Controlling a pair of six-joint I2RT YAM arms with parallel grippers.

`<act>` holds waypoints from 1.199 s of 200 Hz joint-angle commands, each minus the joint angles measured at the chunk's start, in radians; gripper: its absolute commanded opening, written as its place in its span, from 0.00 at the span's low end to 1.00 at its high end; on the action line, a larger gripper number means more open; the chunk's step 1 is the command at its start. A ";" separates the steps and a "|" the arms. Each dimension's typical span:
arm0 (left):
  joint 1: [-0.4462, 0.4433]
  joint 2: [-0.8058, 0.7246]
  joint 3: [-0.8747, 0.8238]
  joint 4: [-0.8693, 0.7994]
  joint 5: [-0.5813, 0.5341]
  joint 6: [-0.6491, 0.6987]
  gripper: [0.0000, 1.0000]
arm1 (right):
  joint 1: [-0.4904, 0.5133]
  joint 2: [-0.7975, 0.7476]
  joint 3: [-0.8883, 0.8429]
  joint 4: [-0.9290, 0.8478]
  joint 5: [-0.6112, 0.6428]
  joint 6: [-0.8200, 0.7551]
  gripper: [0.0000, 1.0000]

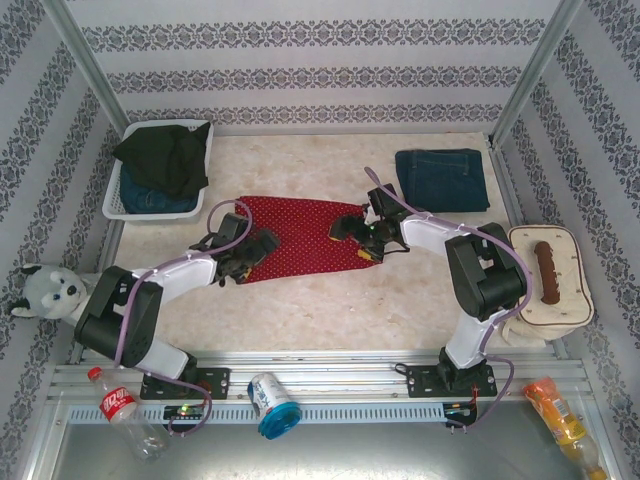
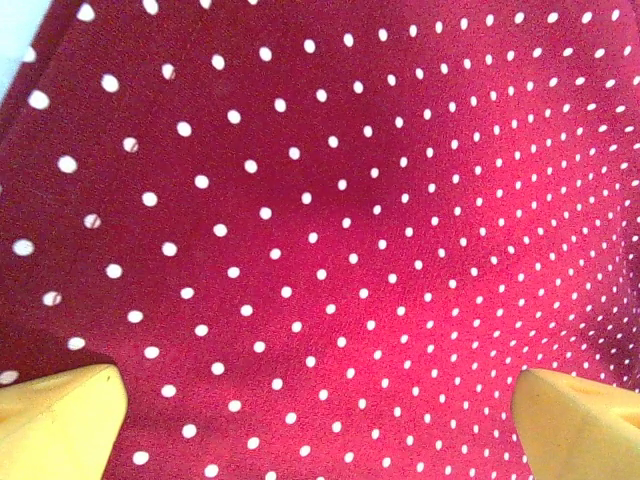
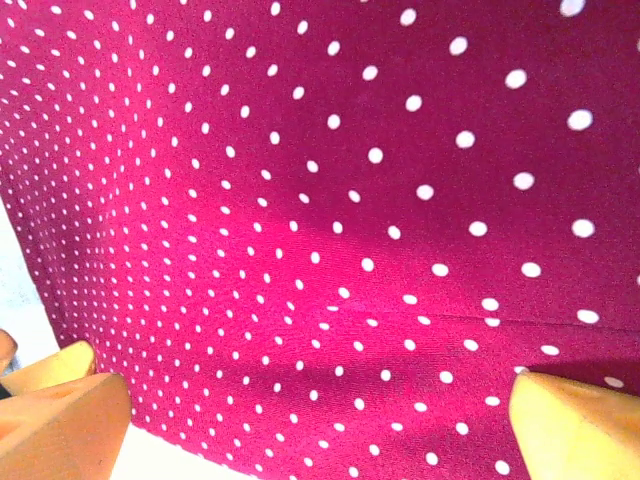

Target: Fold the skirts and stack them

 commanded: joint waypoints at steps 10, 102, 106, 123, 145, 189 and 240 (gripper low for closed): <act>0.005 -0.025 0.123 -0.196 -0.006 0.065 1.00 | 0.001 -0.036 0.075 -0.052 -0.015 -0.035 0.98; 0.133 0.358 0.542 -0.083 0.016 0.224 1.00 | -0.036 0.273 0.507 -0.112 -0.028 -0.035 0.98; 0.134 0.373 0.557 -0.096 0.004 0.224 1.00 | -0.039 0.283 0.518 -0.110 -0.024 -0.025 0.98; 0.134 0.414 0.579 -0.066 0.006 0.228 1.00 | -0.052 0.322 0.536 -0.093 -0.040 0.009 0.98; 0.134 0.459 0.613 -0.087 -0.058 0.238 1.00 | -0.069 0.354 0.518 -0.059 -0.050 0.044 0.98; 0.140 0.509 0.505 -0.045 -0.098 0.089 1.00 | -0.097 0.385 0.510 -0.055 -0.113 0.021 0.98; 0.154 0.455 0.614 -0.082 0.150 0.076 1.00 | -0.111 0.284 0.507 -0.032 -0.104 -0.010 0.98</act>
